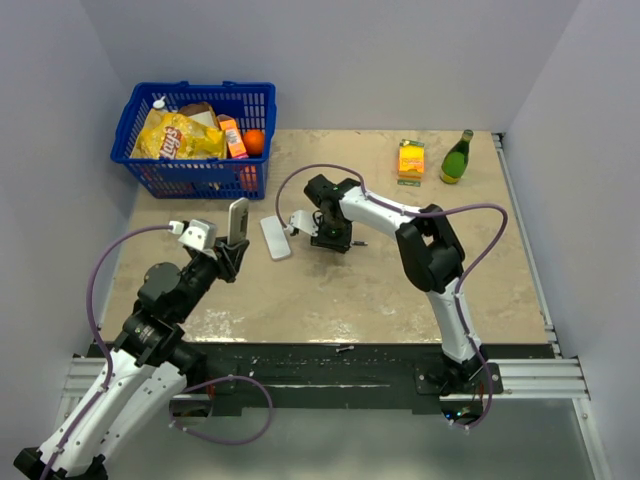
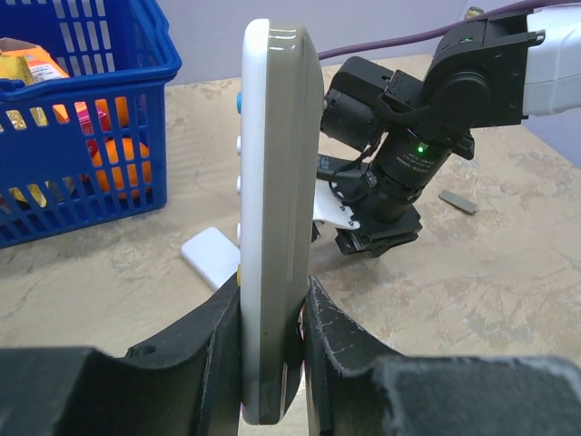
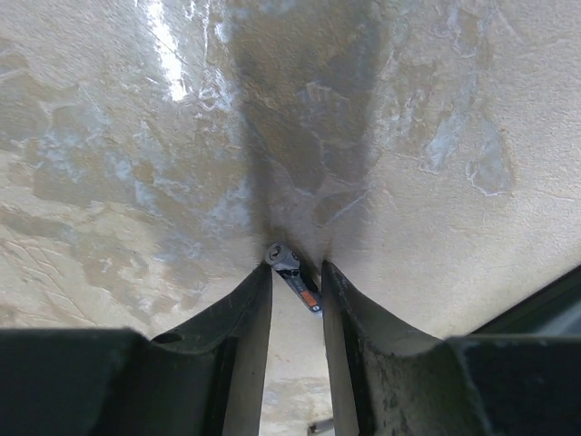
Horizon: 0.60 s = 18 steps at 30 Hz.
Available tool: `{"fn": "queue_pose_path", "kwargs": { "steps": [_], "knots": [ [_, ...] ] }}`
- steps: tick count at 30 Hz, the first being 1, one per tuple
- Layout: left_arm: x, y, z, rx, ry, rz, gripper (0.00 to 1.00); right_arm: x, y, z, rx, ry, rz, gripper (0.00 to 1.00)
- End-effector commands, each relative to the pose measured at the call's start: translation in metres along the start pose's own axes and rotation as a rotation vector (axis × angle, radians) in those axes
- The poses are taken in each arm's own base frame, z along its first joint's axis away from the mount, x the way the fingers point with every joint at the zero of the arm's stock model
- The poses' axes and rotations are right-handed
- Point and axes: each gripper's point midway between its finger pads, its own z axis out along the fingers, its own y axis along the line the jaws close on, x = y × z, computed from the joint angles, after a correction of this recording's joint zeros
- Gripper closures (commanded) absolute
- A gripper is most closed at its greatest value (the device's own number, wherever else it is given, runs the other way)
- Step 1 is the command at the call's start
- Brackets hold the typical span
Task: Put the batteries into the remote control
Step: Pick up the battery from the center of the board.
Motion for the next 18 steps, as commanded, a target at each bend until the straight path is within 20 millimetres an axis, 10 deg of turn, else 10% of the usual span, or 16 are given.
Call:
{"fn": "queue_pose_path", "kwargs": {
  "steps": [1, 18],
  "knots": [
    [-0.006, 0.003, 0.001, -0.009, -0.026, 0.021, 1.0, -0.011, 0.014, 0.021, -0.09, -0.043, -0.04, 0.67],
    [-0.004, 0.001, 0.002, 0.008, -0.018, 0.009, 1.0, 0.001, 0.028, 0.034, -0.193, -0.032, 0.005, 0.67]
  ]
}}
